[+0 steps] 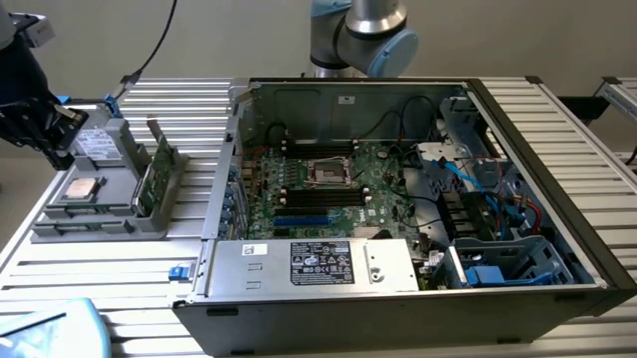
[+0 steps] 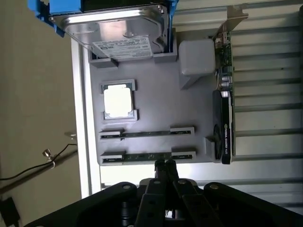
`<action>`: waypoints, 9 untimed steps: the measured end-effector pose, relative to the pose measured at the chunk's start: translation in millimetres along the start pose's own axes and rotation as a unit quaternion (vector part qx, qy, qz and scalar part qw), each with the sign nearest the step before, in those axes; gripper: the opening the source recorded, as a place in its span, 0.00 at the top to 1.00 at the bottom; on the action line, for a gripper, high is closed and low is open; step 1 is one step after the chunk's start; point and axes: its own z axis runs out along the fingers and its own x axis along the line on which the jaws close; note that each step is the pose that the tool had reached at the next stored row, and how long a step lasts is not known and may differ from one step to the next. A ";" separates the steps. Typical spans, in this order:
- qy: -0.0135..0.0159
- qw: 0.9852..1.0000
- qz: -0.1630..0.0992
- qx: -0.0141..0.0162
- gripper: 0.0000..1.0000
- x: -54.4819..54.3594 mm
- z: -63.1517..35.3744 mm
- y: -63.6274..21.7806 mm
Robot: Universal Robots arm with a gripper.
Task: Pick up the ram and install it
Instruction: 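Reach for the ram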
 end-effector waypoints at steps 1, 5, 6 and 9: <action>0.000 1.000 0.000 0.000 0.89 1.0 0.5 -2.1; 0.001 1.000 -0.001 0.000 0.89 6.5 2.7 -9.1; 0.001 1.000 -0.001 0.000 0.89 7.9 3.1 -10.0; 0.001 1.000 -0.001 0.000 0.89 8.7 3.4 -10.3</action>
